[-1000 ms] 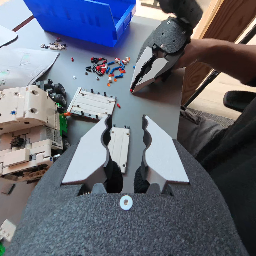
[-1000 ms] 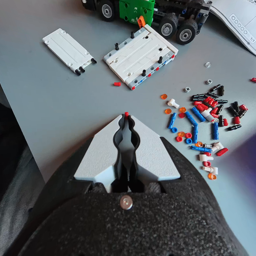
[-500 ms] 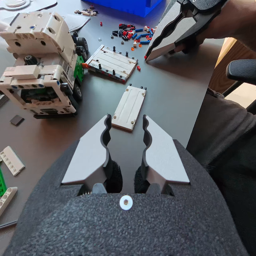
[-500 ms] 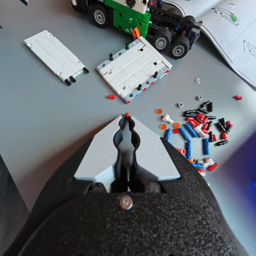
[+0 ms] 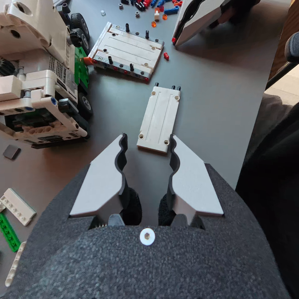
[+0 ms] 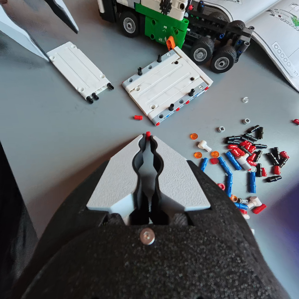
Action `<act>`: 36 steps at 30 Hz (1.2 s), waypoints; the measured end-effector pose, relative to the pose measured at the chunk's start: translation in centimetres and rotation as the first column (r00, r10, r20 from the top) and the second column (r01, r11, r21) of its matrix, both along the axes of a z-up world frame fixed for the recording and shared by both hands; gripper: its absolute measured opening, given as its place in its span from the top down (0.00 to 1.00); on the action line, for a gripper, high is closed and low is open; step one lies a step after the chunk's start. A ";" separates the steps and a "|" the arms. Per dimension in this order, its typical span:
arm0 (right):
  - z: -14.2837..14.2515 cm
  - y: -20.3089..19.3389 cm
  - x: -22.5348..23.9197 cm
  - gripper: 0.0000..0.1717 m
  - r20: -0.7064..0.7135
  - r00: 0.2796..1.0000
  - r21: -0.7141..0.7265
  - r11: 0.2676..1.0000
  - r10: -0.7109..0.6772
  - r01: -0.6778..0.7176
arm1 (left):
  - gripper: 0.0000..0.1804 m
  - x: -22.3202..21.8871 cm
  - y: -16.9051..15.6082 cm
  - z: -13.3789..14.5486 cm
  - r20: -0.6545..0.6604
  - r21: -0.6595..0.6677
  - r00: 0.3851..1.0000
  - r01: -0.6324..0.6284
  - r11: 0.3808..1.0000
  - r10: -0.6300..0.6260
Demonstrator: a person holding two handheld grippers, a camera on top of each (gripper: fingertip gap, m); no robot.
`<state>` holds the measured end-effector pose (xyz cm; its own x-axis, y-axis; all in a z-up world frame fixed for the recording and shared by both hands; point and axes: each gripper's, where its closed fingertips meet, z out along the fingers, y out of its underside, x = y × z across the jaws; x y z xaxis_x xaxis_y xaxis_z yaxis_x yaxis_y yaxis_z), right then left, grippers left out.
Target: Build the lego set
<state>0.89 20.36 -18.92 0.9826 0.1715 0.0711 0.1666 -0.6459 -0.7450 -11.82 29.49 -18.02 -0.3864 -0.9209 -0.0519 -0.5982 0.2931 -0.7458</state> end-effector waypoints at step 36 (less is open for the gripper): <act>0.0 0.3 -0.3 0.98 0.047 0.998 0.008 0.999 0.034 -0.034 | 0.74 2.3 -5.7 -0.8 -0.052 0.100 0.975 0.221 0.970 -0.217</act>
<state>0.56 20.62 -18.97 0.9717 0.2039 0.1189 0.2235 -0.6328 -0.7413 -9.51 23.83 -18.82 -0.5821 -0.8037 -0.1235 -0.5395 0.4954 -0.6808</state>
